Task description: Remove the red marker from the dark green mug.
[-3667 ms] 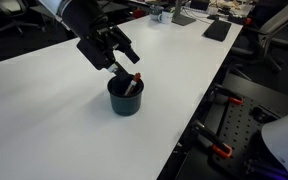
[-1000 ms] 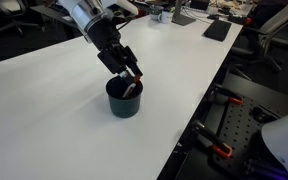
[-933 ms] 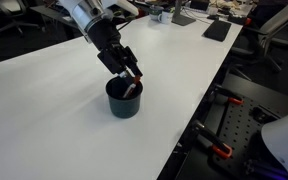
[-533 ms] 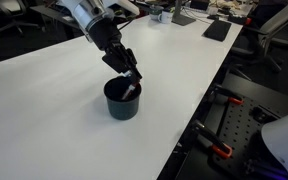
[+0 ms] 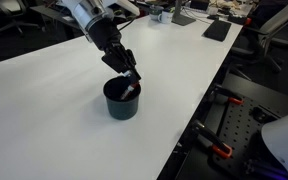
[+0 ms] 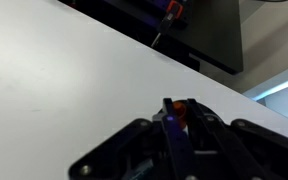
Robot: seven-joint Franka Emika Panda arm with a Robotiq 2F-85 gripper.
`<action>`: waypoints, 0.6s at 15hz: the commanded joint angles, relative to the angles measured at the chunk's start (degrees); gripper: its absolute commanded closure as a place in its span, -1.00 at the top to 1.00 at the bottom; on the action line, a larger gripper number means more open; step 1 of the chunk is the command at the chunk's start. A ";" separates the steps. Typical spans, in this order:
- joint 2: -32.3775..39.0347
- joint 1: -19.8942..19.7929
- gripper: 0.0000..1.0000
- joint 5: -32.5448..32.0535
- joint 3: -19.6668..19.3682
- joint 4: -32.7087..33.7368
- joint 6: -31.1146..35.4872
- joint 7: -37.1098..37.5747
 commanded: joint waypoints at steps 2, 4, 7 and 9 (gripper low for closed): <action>-0.35 0.44 -0.91 0.80 -0.47 -0.07 0.15 -0.08; -0.60 0.39 -0.91 0.84 -0.54 -0.25 0.37 0.04; -0.91 0.16 -0.91 1.09 -0.45 -0.60 0.85 -0.35; -1.46 0.23 -0.91 1.07 -0.53 -1.01 1.15 -0.04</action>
